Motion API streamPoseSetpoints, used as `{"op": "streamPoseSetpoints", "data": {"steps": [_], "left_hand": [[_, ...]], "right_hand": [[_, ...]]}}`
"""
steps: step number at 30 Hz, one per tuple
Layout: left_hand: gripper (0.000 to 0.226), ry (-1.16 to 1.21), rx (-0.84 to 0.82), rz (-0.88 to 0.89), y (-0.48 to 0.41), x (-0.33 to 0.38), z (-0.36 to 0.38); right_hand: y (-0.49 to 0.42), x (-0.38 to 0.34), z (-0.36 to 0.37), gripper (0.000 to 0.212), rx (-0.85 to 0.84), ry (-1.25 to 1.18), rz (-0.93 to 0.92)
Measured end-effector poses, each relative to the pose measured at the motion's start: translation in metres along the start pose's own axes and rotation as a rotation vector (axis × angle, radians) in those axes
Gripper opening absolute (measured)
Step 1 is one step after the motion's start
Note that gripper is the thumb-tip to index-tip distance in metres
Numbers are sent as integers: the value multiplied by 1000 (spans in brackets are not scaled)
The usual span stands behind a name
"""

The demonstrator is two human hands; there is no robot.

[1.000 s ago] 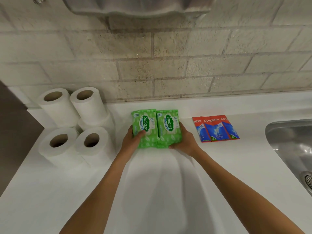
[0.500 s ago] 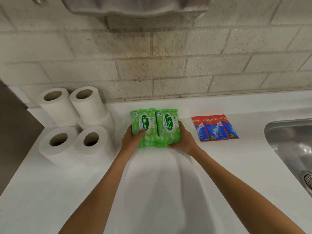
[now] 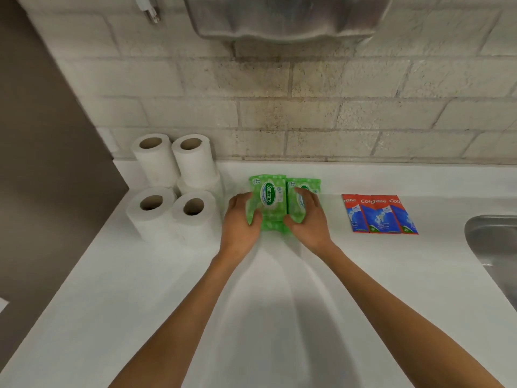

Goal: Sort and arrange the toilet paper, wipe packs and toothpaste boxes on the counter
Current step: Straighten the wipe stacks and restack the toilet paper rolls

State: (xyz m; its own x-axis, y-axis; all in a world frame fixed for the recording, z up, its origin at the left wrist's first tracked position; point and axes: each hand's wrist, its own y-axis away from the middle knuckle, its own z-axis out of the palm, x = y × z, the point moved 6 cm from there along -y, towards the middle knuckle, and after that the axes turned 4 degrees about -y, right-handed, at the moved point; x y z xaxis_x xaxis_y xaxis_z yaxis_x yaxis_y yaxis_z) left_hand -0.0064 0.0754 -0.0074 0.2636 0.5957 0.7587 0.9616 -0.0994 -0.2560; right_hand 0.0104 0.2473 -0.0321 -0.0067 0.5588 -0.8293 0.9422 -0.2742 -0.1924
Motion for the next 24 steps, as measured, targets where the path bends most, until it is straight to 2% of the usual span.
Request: {"op": "streamPoseSetpoints", "data": {"steps": [7,12,15,18,24], "left_hand": [[24,172,274,-57,14,-33,-89],[29,202,359,-111,11,-84,-152],[39,194,382,-164,4,-121,-179],[51,207,309,-236,-4,-158,-187],[92,199,-5,-285,-20,-208,-163]], "right_hand": [[29,-44,77,70,-117,-154,-13],[45,-59,128,82,-157,-230,67],[45,-66,150,94,-160,-196,96],[47,-68,167,104,-174,-195,139],[44,-64,183,109,-134,-201,150]]}}
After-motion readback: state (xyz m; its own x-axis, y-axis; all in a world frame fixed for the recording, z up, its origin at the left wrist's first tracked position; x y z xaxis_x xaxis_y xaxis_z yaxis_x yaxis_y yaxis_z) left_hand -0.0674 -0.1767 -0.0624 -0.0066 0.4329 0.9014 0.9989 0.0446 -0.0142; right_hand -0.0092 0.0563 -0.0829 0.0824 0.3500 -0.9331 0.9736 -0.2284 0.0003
